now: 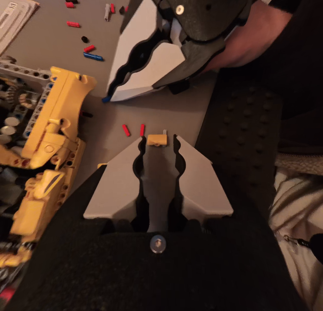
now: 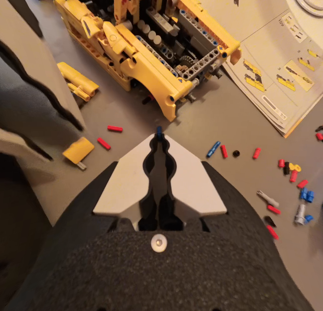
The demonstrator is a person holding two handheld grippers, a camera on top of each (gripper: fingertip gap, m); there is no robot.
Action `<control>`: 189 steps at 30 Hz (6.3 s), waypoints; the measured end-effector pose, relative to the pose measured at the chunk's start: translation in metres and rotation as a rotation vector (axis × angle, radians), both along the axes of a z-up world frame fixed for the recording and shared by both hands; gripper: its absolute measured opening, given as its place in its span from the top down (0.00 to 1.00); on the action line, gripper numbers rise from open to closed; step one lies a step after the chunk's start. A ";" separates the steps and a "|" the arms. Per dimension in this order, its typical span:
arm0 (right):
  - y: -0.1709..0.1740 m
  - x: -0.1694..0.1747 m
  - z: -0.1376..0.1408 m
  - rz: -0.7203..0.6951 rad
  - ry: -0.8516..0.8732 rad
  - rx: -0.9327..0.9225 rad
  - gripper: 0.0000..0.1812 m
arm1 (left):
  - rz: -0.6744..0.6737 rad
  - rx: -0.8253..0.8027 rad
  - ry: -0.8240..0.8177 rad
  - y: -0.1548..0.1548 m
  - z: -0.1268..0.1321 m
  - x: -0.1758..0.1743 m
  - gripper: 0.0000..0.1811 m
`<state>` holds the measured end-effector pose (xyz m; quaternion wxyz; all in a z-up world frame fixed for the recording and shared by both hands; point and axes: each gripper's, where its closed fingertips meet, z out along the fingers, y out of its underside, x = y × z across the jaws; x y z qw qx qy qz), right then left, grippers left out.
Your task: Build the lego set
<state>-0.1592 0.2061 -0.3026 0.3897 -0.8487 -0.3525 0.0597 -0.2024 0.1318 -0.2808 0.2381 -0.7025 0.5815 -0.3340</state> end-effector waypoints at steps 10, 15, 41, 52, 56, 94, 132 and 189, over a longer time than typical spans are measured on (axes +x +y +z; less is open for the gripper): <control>-0.081 -0.014 0.004 0.260 0.071 -0.117 0.98 | 0.391 0.142 0.031 0.094 0.037 -0.170 0.83; -0.083 -0.021 -0.001 0.292 0.076 -0.153 0.97 | 0.610 0.158 0.040 0.124 0.043 -0.265 0.82; -0.058 -0.007 0.028 0.179 0.344 -0.036 0.92 | 1.017 0.025 0.232 0.169 -0.018 -0.428 0.80; -0.053 -0.001 0.035 0.140 0.351 0.005 0.92 | 0.995 0.076 0.140 0.176 0.012 -0.402 0.87; -0.038 0.016 0.042 0.045 0.344 0.078 0.89 | 0.743 0.056 -0.034 0.161 0.055 -0.305 0.87; -0.026 0.047 0.046 -0.105 0.367 0.125 0.86 | 0.184 0.046 -0.226 0.061 0.069 -0.040 0.83; 0.164 0.096 0.080 -0.340 0.353 0.102 0.84 | 0.714 0.120 -0.015 0.100 0.043 -0.335 0.96; 0.147 0.054 0.049 -0.179 0.194 0.025 0.83 | 0.456 0.216 0.118 0.179 0.010 -0.383 0.84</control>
